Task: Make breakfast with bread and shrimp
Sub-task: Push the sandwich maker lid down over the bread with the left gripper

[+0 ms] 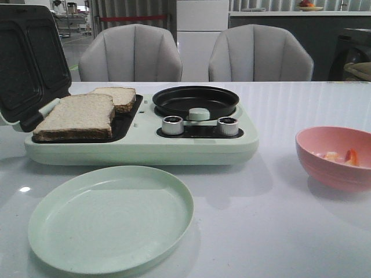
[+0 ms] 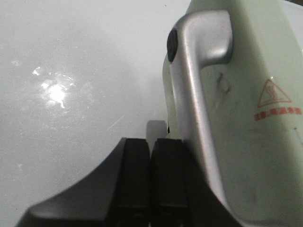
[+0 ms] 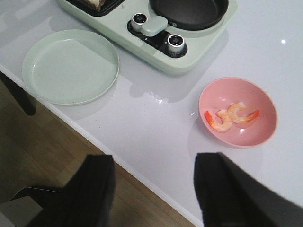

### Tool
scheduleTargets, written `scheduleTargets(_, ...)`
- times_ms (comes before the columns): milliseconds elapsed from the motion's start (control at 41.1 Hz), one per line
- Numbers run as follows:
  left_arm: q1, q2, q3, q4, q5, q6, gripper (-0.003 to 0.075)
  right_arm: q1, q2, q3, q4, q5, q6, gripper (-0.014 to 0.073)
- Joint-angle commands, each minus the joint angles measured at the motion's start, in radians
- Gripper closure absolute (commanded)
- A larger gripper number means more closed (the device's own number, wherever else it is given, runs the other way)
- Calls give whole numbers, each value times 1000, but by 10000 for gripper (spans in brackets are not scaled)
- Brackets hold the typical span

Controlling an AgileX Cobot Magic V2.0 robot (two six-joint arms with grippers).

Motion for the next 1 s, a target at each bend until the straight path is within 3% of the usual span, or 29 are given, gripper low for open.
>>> scheduleTargets(0, -32, -48, -41, -75, -11, 3, 619, -6, 3, -23, -5, -74, -3, 111)
scheduleTargets(511, -257, -48, -51, -87, -10, 3, 619, -6, 3, -23, -5, -74, -3, 111)
scheduleTargets(974, -400, -110, -51, -87, -7, 41, 619, -6, 3, -23, -5, -74, -3, 111)
